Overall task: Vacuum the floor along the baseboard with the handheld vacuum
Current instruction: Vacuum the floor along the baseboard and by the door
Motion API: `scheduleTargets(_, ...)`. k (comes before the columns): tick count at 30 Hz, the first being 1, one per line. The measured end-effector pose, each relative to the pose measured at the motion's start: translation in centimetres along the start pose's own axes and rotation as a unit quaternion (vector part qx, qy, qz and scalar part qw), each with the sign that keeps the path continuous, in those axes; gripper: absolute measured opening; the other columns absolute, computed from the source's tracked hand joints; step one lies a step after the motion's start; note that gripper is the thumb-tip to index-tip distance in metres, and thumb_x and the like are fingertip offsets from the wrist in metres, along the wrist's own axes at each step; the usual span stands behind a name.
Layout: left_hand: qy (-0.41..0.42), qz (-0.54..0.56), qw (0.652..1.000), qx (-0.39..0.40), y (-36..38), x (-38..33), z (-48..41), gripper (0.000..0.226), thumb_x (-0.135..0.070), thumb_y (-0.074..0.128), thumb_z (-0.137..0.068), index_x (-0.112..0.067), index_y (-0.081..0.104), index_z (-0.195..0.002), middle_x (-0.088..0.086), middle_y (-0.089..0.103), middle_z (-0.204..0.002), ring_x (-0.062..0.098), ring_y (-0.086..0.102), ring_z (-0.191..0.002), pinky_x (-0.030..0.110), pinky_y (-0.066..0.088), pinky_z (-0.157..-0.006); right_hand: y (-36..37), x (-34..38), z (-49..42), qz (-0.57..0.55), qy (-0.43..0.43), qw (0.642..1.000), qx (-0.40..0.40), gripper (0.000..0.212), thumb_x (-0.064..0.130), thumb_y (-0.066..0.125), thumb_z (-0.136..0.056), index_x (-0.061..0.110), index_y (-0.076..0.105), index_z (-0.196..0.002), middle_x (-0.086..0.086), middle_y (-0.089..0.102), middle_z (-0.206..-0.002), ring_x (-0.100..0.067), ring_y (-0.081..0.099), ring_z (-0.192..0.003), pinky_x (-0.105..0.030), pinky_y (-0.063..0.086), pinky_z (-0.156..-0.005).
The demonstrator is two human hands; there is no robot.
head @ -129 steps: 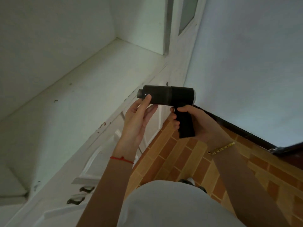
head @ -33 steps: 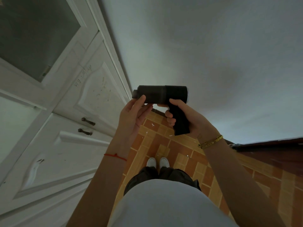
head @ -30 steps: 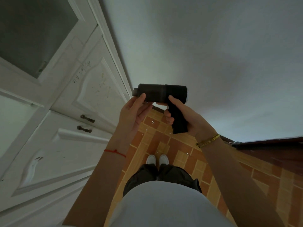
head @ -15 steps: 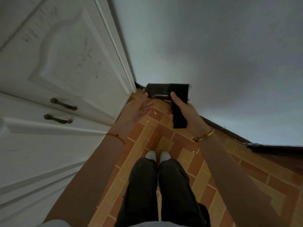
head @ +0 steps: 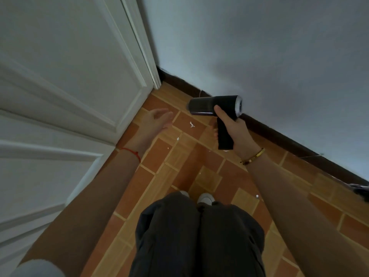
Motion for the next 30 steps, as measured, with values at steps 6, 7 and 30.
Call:
scheduleTargets(6,0.087,-0.181,0.978,-0.052,1.2,9.4,-7.7,0.037,-0.043,0.058,-0.094,-0.027,0.061,-0.127,-0.005,0.067,-0.12,0.012,0.065,-0.106,0.035,0.058,-0.086,-1.1,-7.8,-10.1,0.063,-0.062,0.996,-0.024,0.036,0.034,0.071,-0.085,0.002,0.064,-0.102,-0.009,0.064,-0.065,-0.016,0.058,-0.048,-0.026,0.053,-0.049)
scheduleTargets(7,0.098,-0.21,0.971,-0.055,1.5,10.8,-8.7,0.037,-0.042,0.055,-0.096,-0.026,0.06,-0.129,-0.005,0.065,-0.124,0.011,0.064,-0.107,0.034,0.058,-0.085,-1.3,-9.1,-11.8,0.078,-0.071,0.994,-0.027,0.036,0.034,0.072,-0.085,0.002,0.065,-0.1,-0.01,0.064,-0.065,-0.017,0.058,-0.048,-0.027,0.052,-0.049)
scheduleTargets(30,0.183,-0.421,0.888,-0.035,3.4,27.1,-17.9,0.041,-0.014,0.043,-0.101,-0.004,0.052,-0.14,0.019,0.049,-0.147,0.036,0.043,-0.138,0.048,0.03,-0.116,-1.7,-17.3,-26.0,0.424,-0.251,0.867,-0.075,0.052,0.067,0.061,-0.069,0.014,0.063,-0.072,-0.001,0.064,-0.054,-0.012,0.062,-0.045,-0.038,0.059,-0.061)
Point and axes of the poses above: each hand's wrist, its own z-axis away from the middle knuckle, its own y-axis out of the palm, x = y × z, the point moved 2 cm from there along -z, towards the middle knuckle
